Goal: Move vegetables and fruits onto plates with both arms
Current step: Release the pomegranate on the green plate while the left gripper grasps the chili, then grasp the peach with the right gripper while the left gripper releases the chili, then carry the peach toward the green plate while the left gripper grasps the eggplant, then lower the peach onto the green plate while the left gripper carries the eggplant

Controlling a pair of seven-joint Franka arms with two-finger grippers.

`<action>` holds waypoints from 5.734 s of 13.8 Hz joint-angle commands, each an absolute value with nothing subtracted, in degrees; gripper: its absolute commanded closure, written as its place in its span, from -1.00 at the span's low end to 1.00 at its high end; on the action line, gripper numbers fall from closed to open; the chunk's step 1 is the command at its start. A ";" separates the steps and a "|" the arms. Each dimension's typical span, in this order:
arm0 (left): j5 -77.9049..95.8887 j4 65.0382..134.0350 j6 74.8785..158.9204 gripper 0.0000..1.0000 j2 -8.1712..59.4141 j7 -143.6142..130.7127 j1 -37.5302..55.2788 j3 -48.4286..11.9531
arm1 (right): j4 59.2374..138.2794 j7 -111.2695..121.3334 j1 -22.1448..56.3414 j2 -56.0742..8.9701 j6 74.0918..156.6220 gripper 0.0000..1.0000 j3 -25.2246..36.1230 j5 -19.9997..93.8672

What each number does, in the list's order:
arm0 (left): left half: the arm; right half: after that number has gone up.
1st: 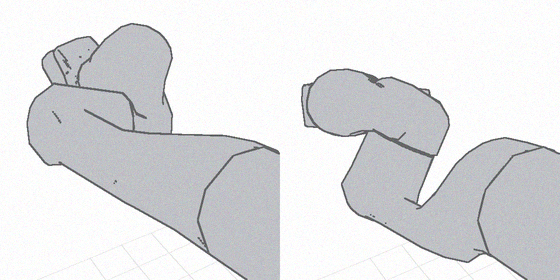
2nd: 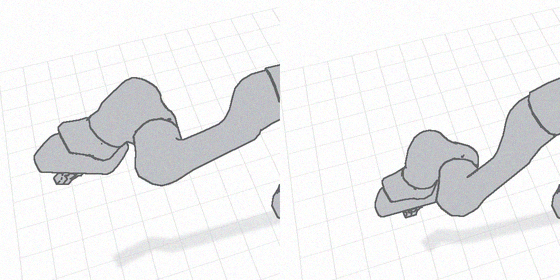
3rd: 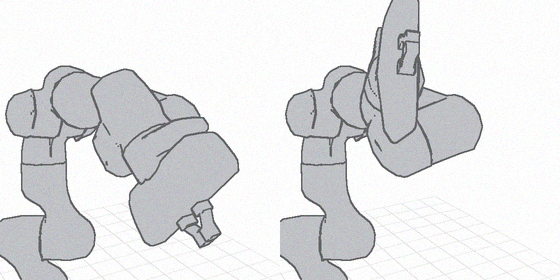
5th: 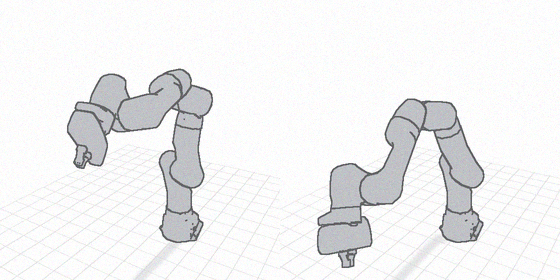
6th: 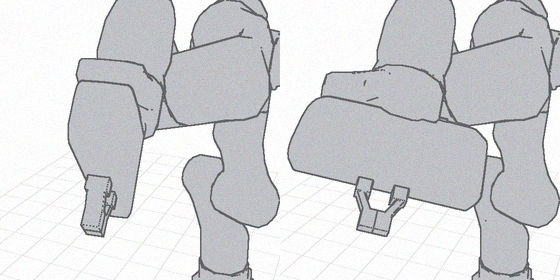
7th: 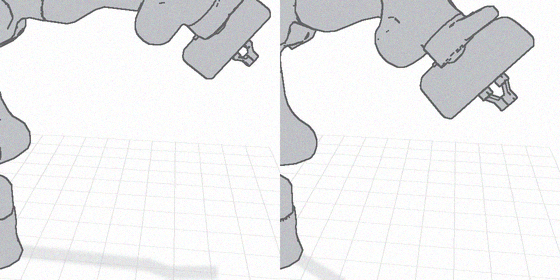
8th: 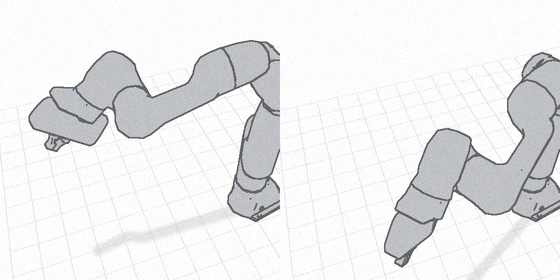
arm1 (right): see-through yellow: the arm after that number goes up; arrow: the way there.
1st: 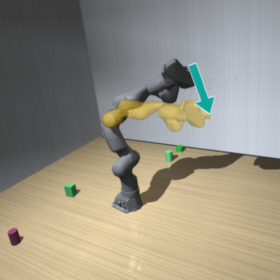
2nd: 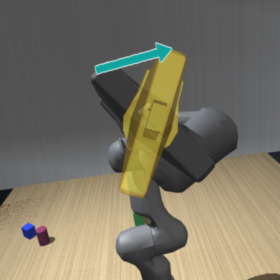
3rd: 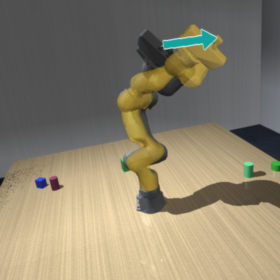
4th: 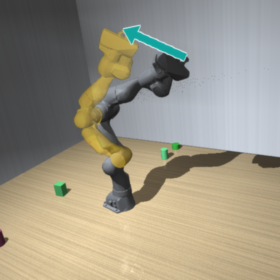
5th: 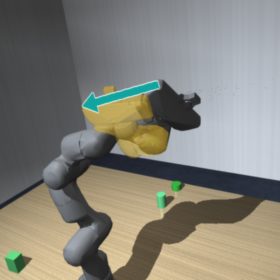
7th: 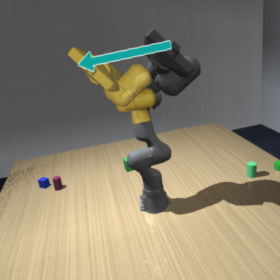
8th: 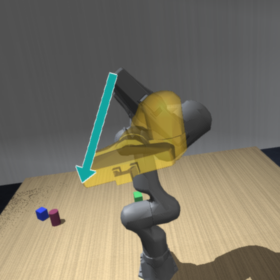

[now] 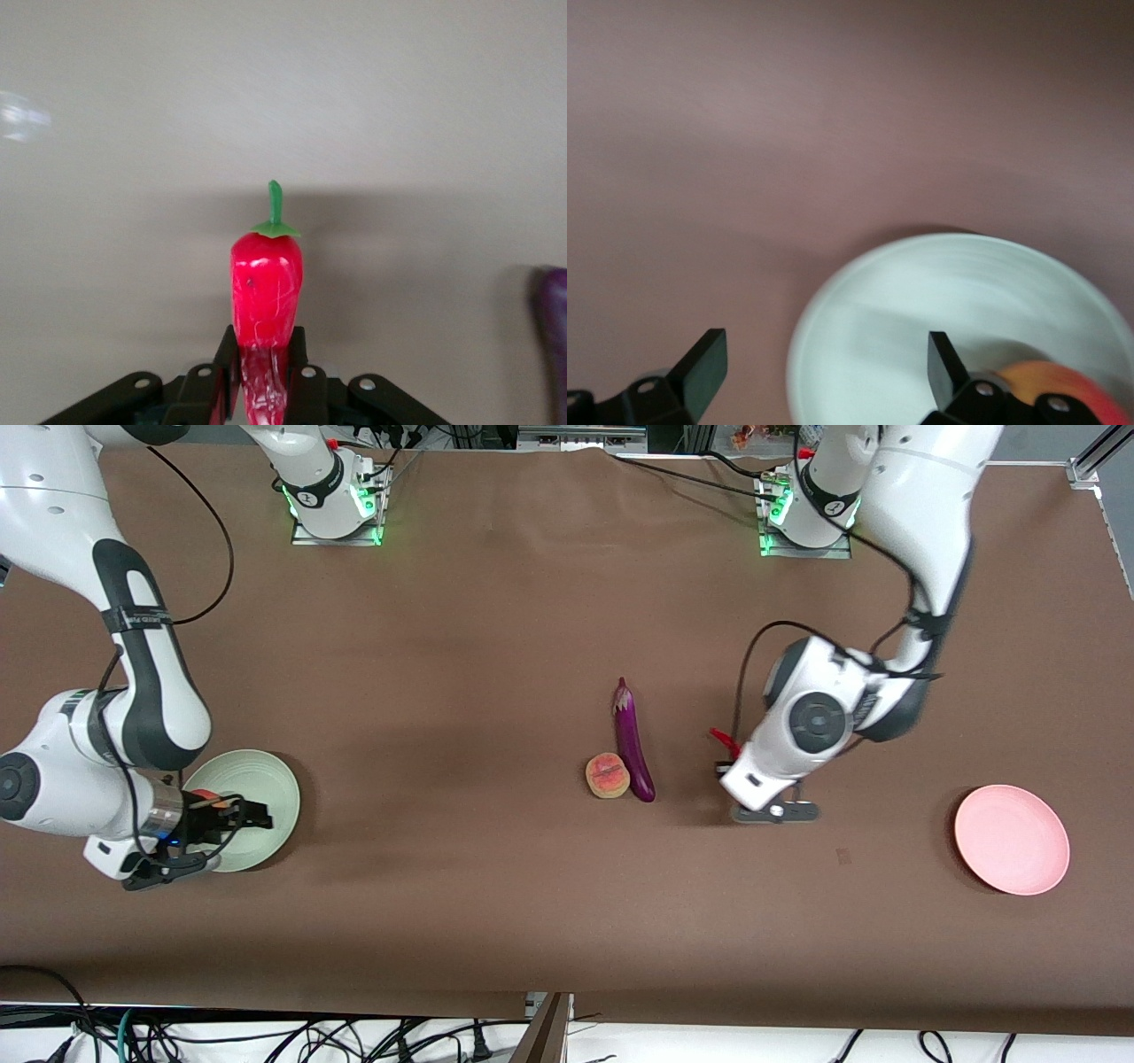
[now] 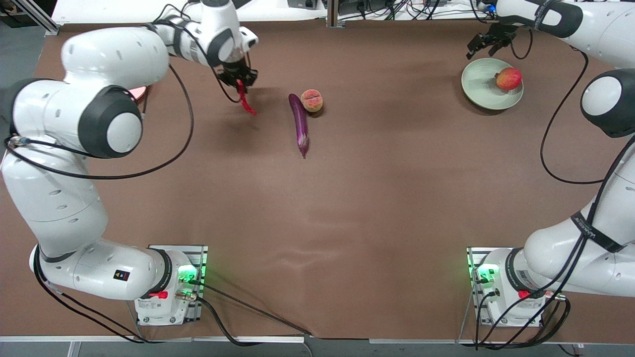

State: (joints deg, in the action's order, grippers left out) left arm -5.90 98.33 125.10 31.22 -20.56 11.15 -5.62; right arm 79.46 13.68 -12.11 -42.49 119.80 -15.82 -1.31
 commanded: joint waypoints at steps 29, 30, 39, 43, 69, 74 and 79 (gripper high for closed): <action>-15.91 83.14 133.88 -1.00 40.88 42.63 -20.39 -6.76 | 70.84 -48.16 43.59 -57.30 152.93 -1.00 -2.38 -6.33; -15.91 83.14 131.33 -1.00 40.00 40.54 -20.39 -7.81 | 70.84 -48.08 43.94 -57.57 153.02 -1.00 -1.42 -6.33; -15.03 84.29 118.13 -1.00 38.49 5.16 -19.61 -24.50 | 70.84 -47.73 44.30 -58.97 157.15 -0.98 0.35 -6.33; -15.03 83.76 118.74 -1.00 39.81 -12.88 -11.88 -25.40 | 70.84 -47.46 44.30 -58.80 158.29 0.48 0.61 -7.47; -15.73 104.50 141.17 1.00 40.44 -46.32 4.49 -31.38 | 77.52 18.72 0.79 -45.26 113.64 0.58 1.67 -5.63; -15.73 94.86 111.86 1.00 31.47 -39.94 -1.30 -31.29 | 77.52 18.02 0.26 -46.84 114.69 -0.85 1.76 -1.32; -26.27 88.86 100.63 1.00 31.29 -9.02 -13.69 -31.03 | 75.77 18.28 0.88 -41.86 109.63 -1.00 0.71 -0.09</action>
